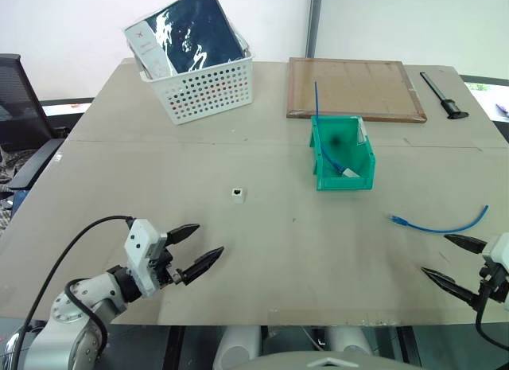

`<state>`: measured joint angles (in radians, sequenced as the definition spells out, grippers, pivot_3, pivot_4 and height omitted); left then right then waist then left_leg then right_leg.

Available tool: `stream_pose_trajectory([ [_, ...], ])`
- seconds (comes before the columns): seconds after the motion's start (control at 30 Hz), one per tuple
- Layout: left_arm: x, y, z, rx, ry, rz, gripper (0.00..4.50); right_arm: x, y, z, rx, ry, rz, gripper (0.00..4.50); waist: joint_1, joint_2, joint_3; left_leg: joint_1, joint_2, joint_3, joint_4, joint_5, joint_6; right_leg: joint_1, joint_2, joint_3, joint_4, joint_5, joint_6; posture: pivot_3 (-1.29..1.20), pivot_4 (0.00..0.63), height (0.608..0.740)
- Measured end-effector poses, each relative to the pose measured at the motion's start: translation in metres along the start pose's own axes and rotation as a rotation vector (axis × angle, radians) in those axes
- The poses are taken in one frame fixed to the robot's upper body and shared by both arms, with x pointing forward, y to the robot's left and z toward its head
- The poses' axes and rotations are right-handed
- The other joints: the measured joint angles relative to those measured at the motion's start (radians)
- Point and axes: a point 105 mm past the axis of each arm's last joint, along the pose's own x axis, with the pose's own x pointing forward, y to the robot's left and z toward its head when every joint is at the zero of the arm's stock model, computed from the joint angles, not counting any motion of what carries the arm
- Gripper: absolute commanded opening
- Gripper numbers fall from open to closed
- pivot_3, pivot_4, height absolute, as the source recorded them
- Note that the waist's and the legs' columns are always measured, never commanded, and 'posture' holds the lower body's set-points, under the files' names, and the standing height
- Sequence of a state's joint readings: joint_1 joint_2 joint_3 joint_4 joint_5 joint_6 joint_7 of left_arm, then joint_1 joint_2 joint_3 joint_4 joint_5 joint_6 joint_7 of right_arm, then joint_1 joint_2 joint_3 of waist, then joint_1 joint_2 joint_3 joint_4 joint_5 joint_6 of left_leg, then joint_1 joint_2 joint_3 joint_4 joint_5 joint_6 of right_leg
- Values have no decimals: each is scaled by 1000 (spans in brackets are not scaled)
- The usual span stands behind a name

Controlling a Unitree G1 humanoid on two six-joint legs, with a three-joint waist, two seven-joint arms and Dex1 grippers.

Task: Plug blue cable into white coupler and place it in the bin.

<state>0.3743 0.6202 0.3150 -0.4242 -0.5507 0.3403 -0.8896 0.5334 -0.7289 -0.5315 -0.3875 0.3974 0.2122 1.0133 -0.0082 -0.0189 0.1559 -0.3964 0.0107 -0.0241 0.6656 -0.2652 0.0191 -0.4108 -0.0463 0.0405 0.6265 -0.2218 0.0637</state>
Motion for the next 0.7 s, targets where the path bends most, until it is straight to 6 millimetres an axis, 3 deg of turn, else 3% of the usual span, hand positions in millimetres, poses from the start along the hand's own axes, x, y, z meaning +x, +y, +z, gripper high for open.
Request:
stream_pose_trajectory([
  [0.1,3,0,3,-13,-9,-16,4500,3,-4,3,11,13,-12,4405,0,0,0,0,0,0,0,0,0,0,0,0,0,0,0,0,150,738],
  [0.17,12,-3,22,16,-61,-67,4500,11,-14,18,-26,37,-35,4405,-1,0,0,0,0,0,3,0,0,0,0,0,2,0,0,0,150,738],
  [0.23,20,-18,43,98,-97,-174,4500,20,-24,41,-120,58,-47,4405,-4,0,0,1,0,1,3,0,0,1,0,1,2,1,0,0,150,738],
  [0.33,24,-40,49,146,-93,-310,4500,32,-29,59,-153,71,-5,4405,-4,0,0,1,0,1,2,0,0,1,0,0,2,3,-4,0,150,738],
  [0.5,26,-57,62,163,-104,-471,4500,55,-45,64,-86,174,56,4405,0,1,1,-1,-2,2,2,0,0,0,1,-2,1,3,-5,0,150,738],
  [0.6,28,-62,66,185,-115,-504,4500,68,-46,57,-69,230,120,3535,0,0,1,-2,-2,3,2,0,0,0,1,-2,0,3,-5,0,150,738],
  [0.7,30,-68,63,181,-109,-528,4500,75,-50,43,-71,313,160,3535,-1,1,1,-1,-3,5,2,0,1,0,1,-1,0,3,-4,0,150,738],
])
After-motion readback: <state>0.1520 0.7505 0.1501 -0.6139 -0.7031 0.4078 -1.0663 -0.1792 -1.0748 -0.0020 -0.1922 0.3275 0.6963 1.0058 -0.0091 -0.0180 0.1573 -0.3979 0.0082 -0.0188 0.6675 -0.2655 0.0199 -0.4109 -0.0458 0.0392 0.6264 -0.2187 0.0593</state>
